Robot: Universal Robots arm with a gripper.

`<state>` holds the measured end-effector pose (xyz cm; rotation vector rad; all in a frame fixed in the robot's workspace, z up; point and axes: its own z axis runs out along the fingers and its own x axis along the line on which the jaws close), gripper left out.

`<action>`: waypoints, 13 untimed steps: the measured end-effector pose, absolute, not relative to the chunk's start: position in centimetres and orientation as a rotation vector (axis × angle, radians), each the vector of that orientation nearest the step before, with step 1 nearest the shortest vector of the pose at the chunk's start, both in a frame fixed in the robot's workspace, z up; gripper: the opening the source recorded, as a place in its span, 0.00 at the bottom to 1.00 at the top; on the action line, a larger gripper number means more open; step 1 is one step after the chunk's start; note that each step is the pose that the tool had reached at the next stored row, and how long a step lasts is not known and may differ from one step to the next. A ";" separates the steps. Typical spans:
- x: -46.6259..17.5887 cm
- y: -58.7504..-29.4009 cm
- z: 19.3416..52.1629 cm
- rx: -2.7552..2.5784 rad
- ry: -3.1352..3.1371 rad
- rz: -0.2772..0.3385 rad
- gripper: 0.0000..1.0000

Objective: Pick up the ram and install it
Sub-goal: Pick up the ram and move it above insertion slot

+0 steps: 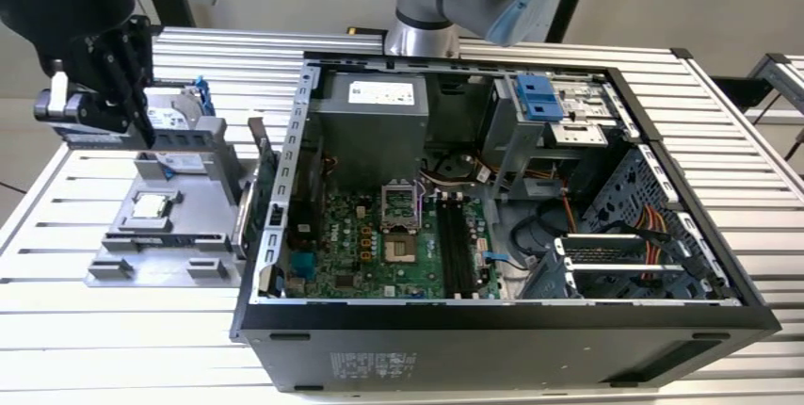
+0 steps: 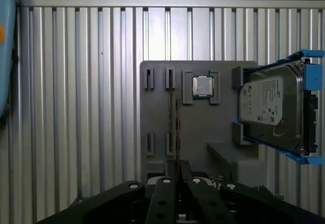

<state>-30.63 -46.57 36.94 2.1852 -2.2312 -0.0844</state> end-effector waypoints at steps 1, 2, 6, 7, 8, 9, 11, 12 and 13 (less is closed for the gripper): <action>-30.5 -46.6 36.9 2.185 -2.231 -0.085 0.00; -30.5 -46.6 37.0 2.185 -2.231 -0.085 0.00; -30.5 -46.6 37.3 2.185 -2.231 -0.085 0.00; -30.5 -46.6 37.4 2.185 -2.231 -0.085 0.00; -30.4 -46.6 37.4 2.185 -2.231 -0.085 0.00; -30.4 -46.6 37.4 2.185 -2.231 -0.085 0.00; -30.2 -46.6 37.4 2.185 -2.231 -0.085 0.00; -30.1 -46.6 37.4 2.185 -2.231 -0.085 0.00; -29.9 -46.5 37.4 2.185 -2.231 -0.085 0.00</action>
